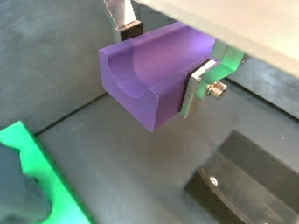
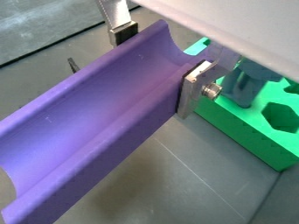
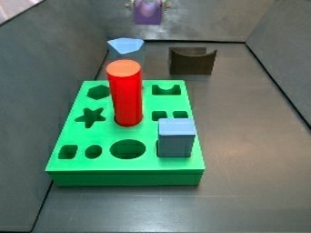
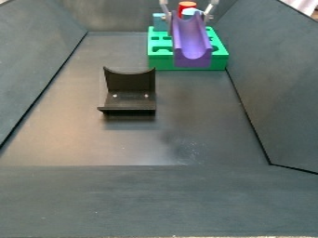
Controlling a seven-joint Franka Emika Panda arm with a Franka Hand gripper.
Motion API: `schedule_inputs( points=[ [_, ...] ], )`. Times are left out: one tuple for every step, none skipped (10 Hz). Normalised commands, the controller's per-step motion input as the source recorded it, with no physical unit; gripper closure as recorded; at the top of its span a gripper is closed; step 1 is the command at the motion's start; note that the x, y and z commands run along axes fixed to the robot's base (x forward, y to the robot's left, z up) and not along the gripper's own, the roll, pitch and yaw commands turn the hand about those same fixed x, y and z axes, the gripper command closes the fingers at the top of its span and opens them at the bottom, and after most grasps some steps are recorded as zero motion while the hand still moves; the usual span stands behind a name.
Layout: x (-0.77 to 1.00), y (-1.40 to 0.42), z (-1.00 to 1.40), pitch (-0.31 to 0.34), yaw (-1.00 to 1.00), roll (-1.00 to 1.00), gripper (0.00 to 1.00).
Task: Pick up the arch object. Move up. Place the arch object on the fixture. Regrasp the arch object. Move to above the board. Insert the arch object.
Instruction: Place the arch object on the fixture.
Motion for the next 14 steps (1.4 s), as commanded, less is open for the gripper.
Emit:
schedule_inputs(
  points=[
    [1.0, -0.02, 0.21, 0.003, -0.05, -1.0, 1.0],
    [1.0, 0.0, 0.19, 0.008, -0.05, -1.0, 1.0],
    [1.0, 0.0, 0.13, 0.023, -0.05, -1.0, 1.0],
    [1.0, 0.01, 0.12, 0.03, -0.05, -1.0, 1.0],
    [1.0, 0.02, 0.09, 0.043, -0.05, -1.0, 1.0],
    [1.0, 0.03, 0.07, 0.05, -0.06, -1.0, 1.0],
    [1.0, 0.03, 0.04, 0.055, -0.06, -1.0, 1.0],
    [1.0, 0.04, 0.03, 0.062, -0.06, -1.0, 1.0],
    [1.0, 0.04, 0.02, 0.07, -0.07, -1.0, 1.0],
    [1.0, 0.05, 0.0, 0.076, -0.08, -1.0, 1.0],
    [0.94, 0.05, -0.01, 0.084, -0.09, -1.0, 1.0],
    [0.86, 0.05, -0.01, 0.088, -0.1, -1.0, 1.0],
    [0.79, 0.04, -0.01, 0.094, -0.12, -1.0, 1.0],
    [0.71, 0.04, -0.02, 0.098, -0.13, -1.0, 1.0]
  ],
)
